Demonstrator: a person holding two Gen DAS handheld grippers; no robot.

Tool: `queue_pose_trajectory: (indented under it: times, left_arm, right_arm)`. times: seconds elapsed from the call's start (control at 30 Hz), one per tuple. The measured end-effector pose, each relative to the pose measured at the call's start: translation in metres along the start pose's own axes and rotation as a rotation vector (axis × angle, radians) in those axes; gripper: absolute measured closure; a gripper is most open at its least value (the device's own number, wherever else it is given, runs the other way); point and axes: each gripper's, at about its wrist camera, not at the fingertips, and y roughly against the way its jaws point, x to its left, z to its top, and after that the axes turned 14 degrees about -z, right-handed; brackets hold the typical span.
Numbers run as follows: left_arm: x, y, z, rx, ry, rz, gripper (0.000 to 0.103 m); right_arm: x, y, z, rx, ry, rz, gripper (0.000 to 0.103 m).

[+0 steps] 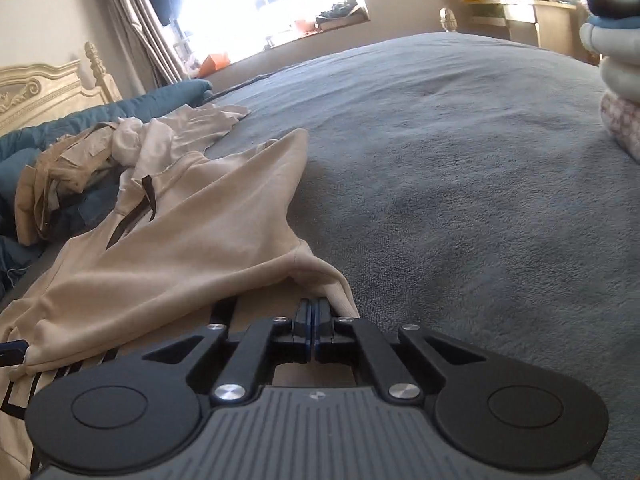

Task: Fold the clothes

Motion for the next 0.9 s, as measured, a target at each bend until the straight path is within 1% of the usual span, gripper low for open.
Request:
queue_pose_trajectory:
  times: [0.07,0.13,0.17,0.2,0.23,0.27,0.37,0.4,0.47,0.5,0.53,0.57,0.6,0.67,0.7,0.73,0.77,0.83,0.9]
  left_arm:
    - [-0.005,0.011,0.002,-0.036,-0.009,-0.027,0.058]
    - [-0.009,0.015,0.007,-0.071,-0.022,-0.058,0.055]
    - [-0.011,0.016,0.01,-0.086,-0.028,-0.072,0.05]
    - [-0.013,0.016,0.013,-0.1,-0.035,-0.086,0.048]
    - [-0.014,0.013,0.015,-0.102,-0.042,-0.086,0.047]
    - [-0.014,0.007,0.015,-0.092,-0.049,-0.069,0.047]
    - [-0.01,-0.016,0.012,-0.051,-0.063,-0.003,0.047]
    - [-0.004,-0.022,0.009,-0.032,-0.05,0.018,0.047]
    - [0.007,-0.028,0.003,-0.015,-0.018,0.036,0.047]
    - [0.011,-0.027,0.001,-0.021,-0.005,0.029,0.047]
    - [0.013,-0.025,0.0,-0.03,0.0,0.018,0.047]
    - [0.013,-0.023,-0.001,-0.031,-0.001,0.013,0.047]
    - [0.014,-0.022,-0.001,-0.031,-0.003,0.01,0.047]
    - [0.014,-0.02,-0.002,-0.034,-0.006,0.003,0.047]
    - [0.014,-0.02,-0.003,-0.036,-0.005,0.001,0.047]
    - [0.014,-0.02,-0.003,-0.037,-0.004,0.0,0.047]
    - [0.013,-0.02,-0.003,-0.038,-0.004,0.0,0.046]
    - [0.012,-0.02,-0.004,-0.043,-0.001,-0.001,0.046]
    - [0.011,-0.019,-0.006,-0.049,0.005,-0.002,0.045]
  right_arm:
    - [0.009,0.018,0.011,-0.05,0.021,0.019,0.098]
    - [0.026,0.031,0.025,-0.116,0.07,0.03,0.098]
    - [0.036,0.033,0.032,-0.141,0.092,0.036,0.099]
    - [0.046,0.029,0.041,-0.153,0.111,0.047,0.098]
    - [0.056,0.021,0.05,-0.151,0.132,0.06,0.098]
    - [0.066,0.009,0.056,-0.143,0.148,0.063,0.098]
    - [0.089,-0.04,0.076,-0.079,0.16,0.081,0.098]
    - [0.093,-0.059,0.08,-0.054,0.15,0.065,0.098]
    - [0.091,-0.098,0.086,0.002,0.118,0.008,0.099]
    - [0.086,-0.116,0.087,0.018,0.099,-0.041,0.103]
    - [0.078,-0.128,0.089,0.022,0.064,-0.051,0.103]
    - [0.066,-0.134,0.091,0.025,0.0,-0.022,0.103]
    - [0.054,-0.133,0.093,0.024,-0.062,-0.015,0.103]
    - [0.034,-0.125,0.096,0.012,-0.165,-0.039,0.103]
    - [0.024,-0.121,0.097,0.006,-0.216,-0.051,0.101]
    - [0.017,-0.113,0.097,-0.006,-0.235,-0.069,0.097]
    - [0.014,-0.102,0.097,-0.02,-0.228,-0.061,0.097]
    - [0.012,-0.078,0.096,-0.039,-0.204,-0.009,0.097]
    - [0.03,-0.059,0.096,-0.029,-0.13,0.048,0.097]
